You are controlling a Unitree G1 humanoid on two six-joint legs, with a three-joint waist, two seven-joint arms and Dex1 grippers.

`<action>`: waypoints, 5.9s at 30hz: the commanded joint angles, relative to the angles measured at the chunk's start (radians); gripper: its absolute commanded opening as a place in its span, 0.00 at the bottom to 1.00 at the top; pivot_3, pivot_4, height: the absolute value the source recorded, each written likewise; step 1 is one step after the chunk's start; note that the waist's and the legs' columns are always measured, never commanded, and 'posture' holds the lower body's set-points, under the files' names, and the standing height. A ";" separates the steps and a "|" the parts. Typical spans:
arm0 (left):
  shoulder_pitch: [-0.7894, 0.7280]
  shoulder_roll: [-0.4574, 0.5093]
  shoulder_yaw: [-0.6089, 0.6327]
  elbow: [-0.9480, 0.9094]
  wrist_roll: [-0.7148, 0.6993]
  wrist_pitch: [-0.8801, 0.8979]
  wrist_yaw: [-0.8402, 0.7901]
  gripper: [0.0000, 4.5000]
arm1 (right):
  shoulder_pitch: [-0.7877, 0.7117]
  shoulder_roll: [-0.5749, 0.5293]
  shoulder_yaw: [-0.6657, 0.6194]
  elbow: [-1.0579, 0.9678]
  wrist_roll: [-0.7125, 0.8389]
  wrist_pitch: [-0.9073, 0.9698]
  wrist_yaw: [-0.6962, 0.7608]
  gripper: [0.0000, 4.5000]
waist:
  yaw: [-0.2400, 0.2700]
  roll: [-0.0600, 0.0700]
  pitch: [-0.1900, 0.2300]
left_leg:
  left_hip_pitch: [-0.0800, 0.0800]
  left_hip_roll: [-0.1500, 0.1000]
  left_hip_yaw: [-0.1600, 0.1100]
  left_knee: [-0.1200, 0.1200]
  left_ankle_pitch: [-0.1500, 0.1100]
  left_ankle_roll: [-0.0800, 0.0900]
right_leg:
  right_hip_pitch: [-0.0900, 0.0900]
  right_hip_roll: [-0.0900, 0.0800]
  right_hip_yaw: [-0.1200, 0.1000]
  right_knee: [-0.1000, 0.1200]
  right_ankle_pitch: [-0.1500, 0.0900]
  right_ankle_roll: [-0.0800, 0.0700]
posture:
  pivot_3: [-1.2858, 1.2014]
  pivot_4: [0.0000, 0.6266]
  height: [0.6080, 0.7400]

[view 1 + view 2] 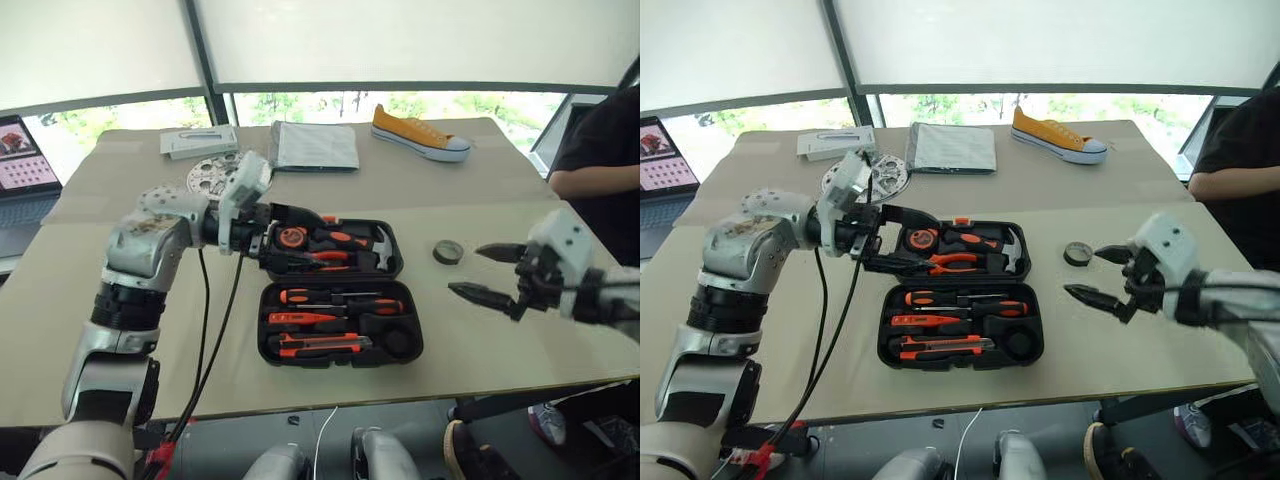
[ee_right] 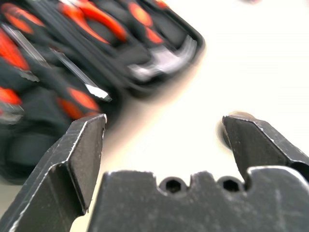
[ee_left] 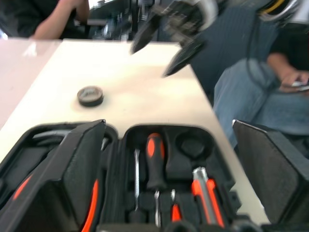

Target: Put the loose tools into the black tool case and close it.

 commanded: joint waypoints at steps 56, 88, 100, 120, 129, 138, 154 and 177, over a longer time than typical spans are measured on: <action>0.146 0.157 -0.120 -0.152 0.039 -0.213 -0.043 1.00 | 0.086 0.083 0.278 -0.418 -0.196 -0.003 0.279 0.18 | 0.008 0.003 0.000 | -0.011 0.000 -0.002 0.012 -0.001 0.000 | -0.006 0.000 -0.004 0.000 0.007 0.000 | 0.52 0.24 1.00; 0.378 0.187 -0.062 0.122 0.277 -0.437 0.176 0.01 | 0.169 0.225 0.039 0.060 -0.233 -0.444 0.233 0.00 | 0.003 0.003 0.000 | -0.008 0.000 -0.001 0.007 0.000 0.000 | -0.004 0.001 -0.003 -0.001 0.007 0.000 | 0.52 0.24 1.00; 0.446 0.111 -0.078 -0.009 0.216 -0.366 0.165 0.01 | 0.106 0.300 0.080 0.068 -0.207 -0.531 0.311 0.00 | 0.005 0.003 0.000 | -0.009 0.000 -0.001 0.006 0.000 0.000 | -0.006 0.001 -0.003 -0.001 0.007 0.000 | 0.52 0.24 1.00; 0.517 0.252 0.068 -0.032 0.177 -0.068 0.239 0.32 | 0.306 0.215 -0.178 -0.056 -0.178 -0.243 0.113 0.24 | 0.006 0.004 0.000 | -0.008 0.000 0.000 0.004 0.000 0.000 | -0.007 0.001 -0.002 0.000 0.007 0.000 | 0.52 0.24 1.00; 0.083 0.096 0.120 0.295 0.078 0.476 0.469 0.99 | -0.030 0.297 -0.160 -0.077 0.018 0.345 -0.088 0.84 | 0.003 0.003 0.000 | -0.006 0.000 0.000 0.006 0.000 -0.001 | -0.004 0.000 -0.001 0.001 0.007 0.000 | 0.52 0.24 1.00; -0.136 -0.074 0.101 0.538 0.127 0.487 0.616 0.99 | -0.280 0.415 -0.016 0.144 -0.040 0.478 -0.201 0.84 | -0.002 0.003 0.000 | -0.012 -0.001 -0.001 0.008 0.000 -0.001 | -0.010 0.000 -0.002 0.006 0.007 0.000 | 0.52 0.24 1.00; -0.112 -0.094 0.091 0.535 0.128 0.470 0.625 0.00 | -0.380 0.503 0.040 0.355 -0.125 0.403 -0.249 0.70 | -0.003 0.003 -0.001 | -0.013 -0.002 0.000 0.013 0.000 -0.001 | -0.012 -0.001 -0.001 0.013 0.007 0.000 | 0.52 0.24 1.00; -0.082 -0.138 0.135 0.433 0.165 0.064 0.653 0.00 | -0.479 0.522 0.061 0.318 -0.239 0.084 -0.291 0.01 | 0.002 0.003 -0.001 | -0.014 -0.003 0.000 0.015 0.001 -0.001 | -0.014 -0.001 0.000 0.012 0.007 0.000 | 0.52 0.24 1.00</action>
